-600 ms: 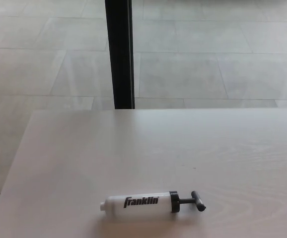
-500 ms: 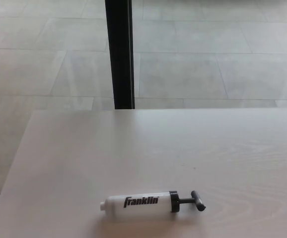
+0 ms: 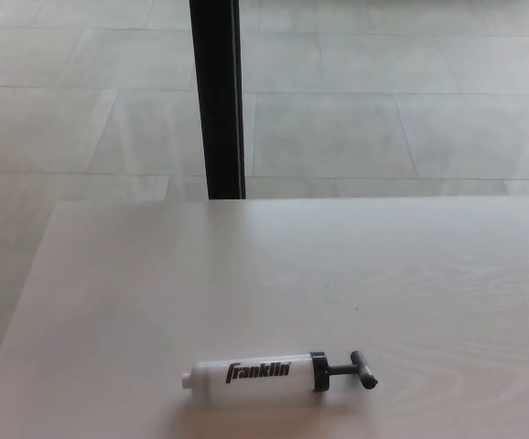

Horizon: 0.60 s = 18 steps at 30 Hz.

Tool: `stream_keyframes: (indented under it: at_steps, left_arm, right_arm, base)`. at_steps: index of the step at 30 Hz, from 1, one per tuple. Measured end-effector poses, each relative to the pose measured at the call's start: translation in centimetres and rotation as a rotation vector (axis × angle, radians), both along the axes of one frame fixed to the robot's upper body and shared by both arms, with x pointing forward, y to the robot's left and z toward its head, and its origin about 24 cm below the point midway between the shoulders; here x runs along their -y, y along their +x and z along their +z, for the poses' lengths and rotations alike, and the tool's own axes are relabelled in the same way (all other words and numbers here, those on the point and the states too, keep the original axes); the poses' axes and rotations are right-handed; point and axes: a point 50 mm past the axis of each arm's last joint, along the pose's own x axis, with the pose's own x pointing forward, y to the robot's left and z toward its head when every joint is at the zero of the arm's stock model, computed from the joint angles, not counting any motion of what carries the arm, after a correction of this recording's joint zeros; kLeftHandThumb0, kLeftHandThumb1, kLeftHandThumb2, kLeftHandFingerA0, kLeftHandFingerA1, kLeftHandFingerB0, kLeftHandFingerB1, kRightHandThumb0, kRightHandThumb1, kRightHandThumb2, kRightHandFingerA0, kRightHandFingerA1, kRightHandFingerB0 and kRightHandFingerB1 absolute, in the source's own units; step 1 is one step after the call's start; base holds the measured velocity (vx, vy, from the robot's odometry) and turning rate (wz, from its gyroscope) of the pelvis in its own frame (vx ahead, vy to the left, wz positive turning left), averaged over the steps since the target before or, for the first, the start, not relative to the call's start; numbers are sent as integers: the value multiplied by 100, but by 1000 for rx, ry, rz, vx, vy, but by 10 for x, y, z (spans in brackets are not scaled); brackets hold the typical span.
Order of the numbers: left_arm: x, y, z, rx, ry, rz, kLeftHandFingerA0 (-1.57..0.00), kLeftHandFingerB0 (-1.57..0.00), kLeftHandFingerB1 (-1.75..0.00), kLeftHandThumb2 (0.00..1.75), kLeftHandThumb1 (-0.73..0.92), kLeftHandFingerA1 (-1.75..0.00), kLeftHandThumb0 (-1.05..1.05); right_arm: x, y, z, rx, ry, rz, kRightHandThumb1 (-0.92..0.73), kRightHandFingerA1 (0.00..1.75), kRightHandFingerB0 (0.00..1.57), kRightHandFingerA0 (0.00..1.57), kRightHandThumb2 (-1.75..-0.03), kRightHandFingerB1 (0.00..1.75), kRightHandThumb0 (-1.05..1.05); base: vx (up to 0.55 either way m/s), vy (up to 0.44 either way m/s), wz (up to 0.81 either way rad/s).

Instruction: The robot uses its left hand to lift the air pump kept on the middle of the desk and use the right hand to pull out the handle

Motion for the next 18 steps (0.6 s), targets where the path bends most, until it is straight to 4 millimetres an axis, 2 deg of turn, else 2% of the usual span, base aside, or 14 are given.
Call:
stream_keyframes:
  at_steps: [1, 2, 3, 4, 7, 8, 9, 10, 13, 17, 18]
  left_arm:
    - [5, 9, 6, 21, 10, -28, -33, -19, -46, 95, 56, -57, -77]
    - [10, 18, 11, 41, 20, -57, -33, -19, -46, 95, 56, -57, -77]
    - [21, 35, 23, 81, 39, -115, -33, -18, -48, 93, 54, -59, -72]
    - [27, 43, 29, 102, 50, -144, -34, -17, -48, 93, 53, -59, -69]
    - [54, 73, 53, 182, 91, -263, -32, -16, -47, 96, 55, -59, -71]
    - [62, 80, 60, 202, 101, -295, -31, -29, -39, 60, 69, -49, -69]
    - [74, 89, 69, 232, 119, -344, -29, -28, -39, 60, 69, -49, -70]
    - [81, 94, 74, 245, 130, -371, -31, -28, -40, 61, 69, -50, -74]
    - [109, 109, 89, 286, 165, -473, -29, -27, -41, 62, 72, -53, -76]
    - [140, 119, 98, 315, 188, -576, -34, -31, -42, 64, 64, -53, -75]
    - [153, 122, 99, 319, 192, -616, -32, -33, -41, 61, 70, -53, -73]
  right_arm:
    - [-1, 5, 3, 14, -6, 11, -66, 83, 0, 9, -113, 53, -105]
    - [-2, 10, 7, 28, -12, 24, -66, 83, 0, 9, -113, 53, -105]
    - [-4, 21, 15, 59, -30, 53, -90, 109, 0, 3, -68, 61, -105]
    - [-6, 27, 19, 77, -40, 69, -64, 83, 4, 15, -112, 49, -105]
    - [-13, 49, 40, 146, -96, 145, -64, 78, 5, 19, -111, 47, -104]
    - [-16, 55, 46, 166, -112, 168, -65, 71, 5, 23, -112, 37, -105]
    - [-21, 64, 56, 197, -139, 207, -62, 63, 7, 17, -107, 36, -98]
    - [-25, 69, 60, 212, -152, 228, -83, 55, 9, 20, -65, 31, -98]
    - [-41, 84, 75, 266, -198, 320, -80, 52, 13, 24, -65, 31, -91]
    - [-64, 99, 86, 322, -237, 426, -79, 50, 20, 32, -64, 31, -87]
    - [-75, 104, 89, 342, -247, 468, -79, 49, 20, 32, -65, 30, -86]
  base:
    - [0, 0, 0]
    - [0, 0, 0]
    - [0, 0, 0]
    - [0, 0, 0]
    - [0, 0, 0]
    - [0, 0, 0]
    - [0, 0, 0]
    - [0, 0, 0]
    - [0, 0, 0]
    - [0, 0, 0]
    - [0, 0, 0]
